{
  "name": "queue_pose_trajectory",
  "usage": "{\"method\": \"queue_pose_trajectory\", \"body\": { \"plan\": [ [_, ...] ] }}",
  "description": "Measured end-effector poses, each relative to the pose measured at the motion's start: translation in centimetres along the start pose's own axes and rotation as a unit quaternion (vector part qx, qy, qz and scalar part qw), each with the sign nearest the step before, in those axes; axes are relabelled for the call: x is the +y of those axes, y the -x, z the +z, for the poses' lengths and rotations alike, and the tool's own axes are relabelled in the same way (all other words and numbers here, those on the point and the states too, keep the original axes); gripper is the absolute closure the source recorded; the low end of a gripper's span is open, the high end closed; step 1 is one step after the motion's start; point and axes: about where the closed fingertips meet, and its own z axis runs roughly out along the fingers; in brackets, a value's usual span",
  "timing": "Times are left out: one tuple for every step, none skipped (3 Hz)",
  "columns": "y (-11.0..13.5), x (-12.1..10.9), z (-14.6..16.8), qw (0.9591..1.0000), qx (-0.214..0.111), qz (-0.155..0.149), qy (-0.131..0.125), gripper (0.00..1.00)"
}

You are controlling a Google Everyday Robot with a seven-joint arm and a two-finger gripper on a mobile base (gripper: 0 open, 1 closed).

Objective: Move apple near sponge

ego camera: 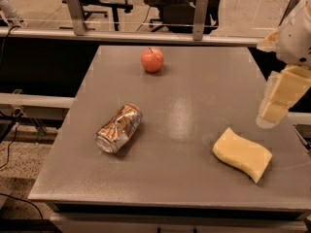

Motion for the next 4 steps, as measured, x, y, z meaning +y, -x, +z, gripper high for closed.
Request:
{"method": "queue_pose_trajectory", "body": {
  "plan": [
    [1.3, -3.2, 1.4, 0.9997, -0.020, 0.007, -0.016, 0.00],
    [3.0, -7.3, 3.8, 0.9984, -0.044, 0.020, -0.029, 0.00],
    [4.8, -11.1, 6.4, 0.9953, -0.078, 0.042, -0.039, 0.00],
    [7.8, -14.2, 9.3, 0.9906, -0.116, 0.061, -0.038, 0.00]
  ]
}}
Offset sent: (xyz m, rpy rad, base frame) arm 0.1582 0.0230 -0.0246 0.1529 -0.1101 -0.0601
